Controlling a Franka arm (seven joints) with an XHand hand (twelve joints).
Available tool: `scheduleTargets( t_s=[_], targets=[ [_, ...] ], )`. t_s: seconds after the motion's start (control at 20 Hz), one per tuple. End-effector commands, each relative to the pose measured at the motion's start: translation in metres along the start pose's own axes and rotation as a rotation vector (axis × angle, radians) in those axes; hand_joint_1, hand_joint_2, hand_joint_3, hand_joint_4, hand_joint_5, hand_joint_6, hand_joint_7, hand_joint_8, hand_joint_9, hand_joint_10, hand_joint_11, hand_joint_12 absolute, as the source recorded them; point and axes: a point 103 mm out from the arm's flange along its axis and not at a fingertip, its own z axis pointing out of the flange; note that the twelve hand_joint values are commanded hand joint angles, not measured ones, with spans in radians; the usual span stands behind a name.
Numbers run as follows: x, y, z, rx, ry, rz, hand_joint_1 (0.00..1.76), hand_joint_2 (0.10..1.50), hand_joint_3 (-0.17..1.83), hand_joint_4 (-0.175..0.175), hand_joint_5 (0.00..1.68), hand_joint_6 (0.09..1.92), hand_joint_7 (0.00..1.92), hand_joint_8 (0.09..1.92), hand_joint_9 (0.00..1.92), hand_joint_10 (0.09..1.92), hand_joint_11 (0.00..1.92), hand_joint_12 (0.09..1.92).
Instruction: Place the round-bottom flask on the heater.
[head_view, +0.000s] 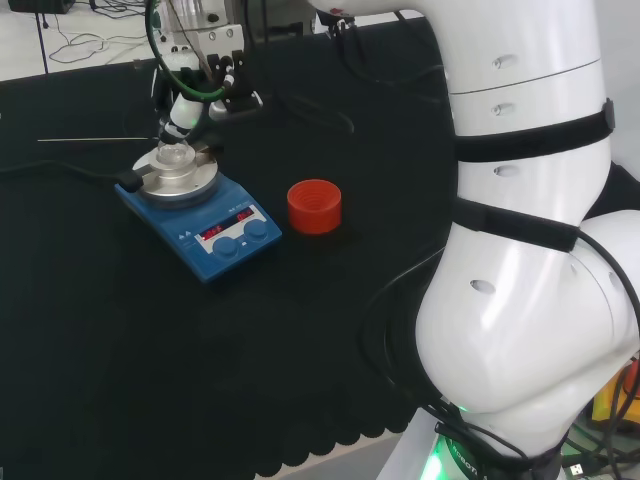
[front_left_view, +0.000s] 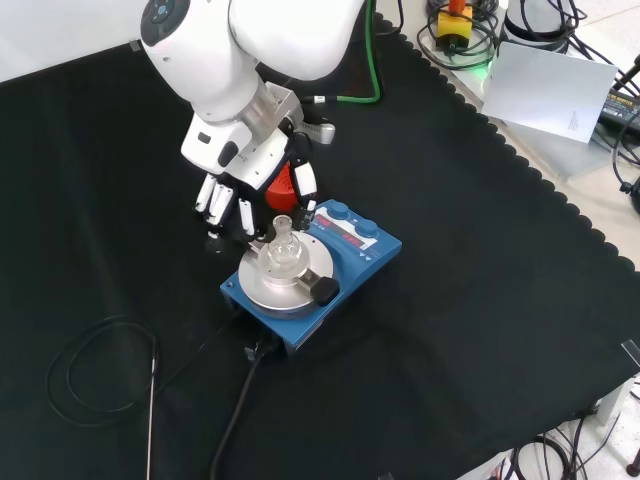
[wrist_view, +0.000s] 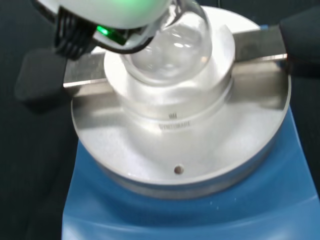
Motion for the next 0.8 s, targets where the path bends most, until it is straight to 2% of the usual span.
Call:
scheduleTargets(
  t_s=[0.05,0.15,0.25,0.3,0.35,0.55,0.8],
  targets=[
    [-0.001,0.007,-0.003,-0.004,0.023,0.001,1.06,0.79,0.55,0.175,1.09,0.95,0.17,0.64,0.49,0.63,0.29,1.35],
    [-0.001,0.007,-0.002,-0.002,0.022,0.004,1.05,0.87,0.41,0.175,1.06,0.94,0.17,0.64,0.48,0.64,0.29,1.36],
    [-0.001,0.007,-0.003,-0.012,0.023,0.0,1.0,0.78,0.5,0.02,0.96,0.88,0.16,0.63,0.47,0.63,0.28,1.35],
    [0.0,0.006,-0.004,-0.017,0.022,0.0,0.98,0.73,0.57,-0.022,0.91,0.86,0.16,0.62,0.47,0.63,0.28,1.35],
    [0.0,0.006,-0.006,-0.017,0.026,0.0,0.96,0.69,0.63,-0.04,0.86,0.86,0.15,0.62,0.47,0.63,0.27,1.35],
    [-0.001,0.002,-0.007,0.0,0.039,0.007,0.93,0.63,0.69,-0.034,0.55,0.79,0.13,0.62,0.44,0.64,0.24,1.37],
    [-0.004,-0.006,-0.006,0.005,0.036,0.023,0.91,0.61,0.68,-0.024,0.46,0.7,0.1,0.62,0.41,0.65,0.2,1.38]
  ],
)
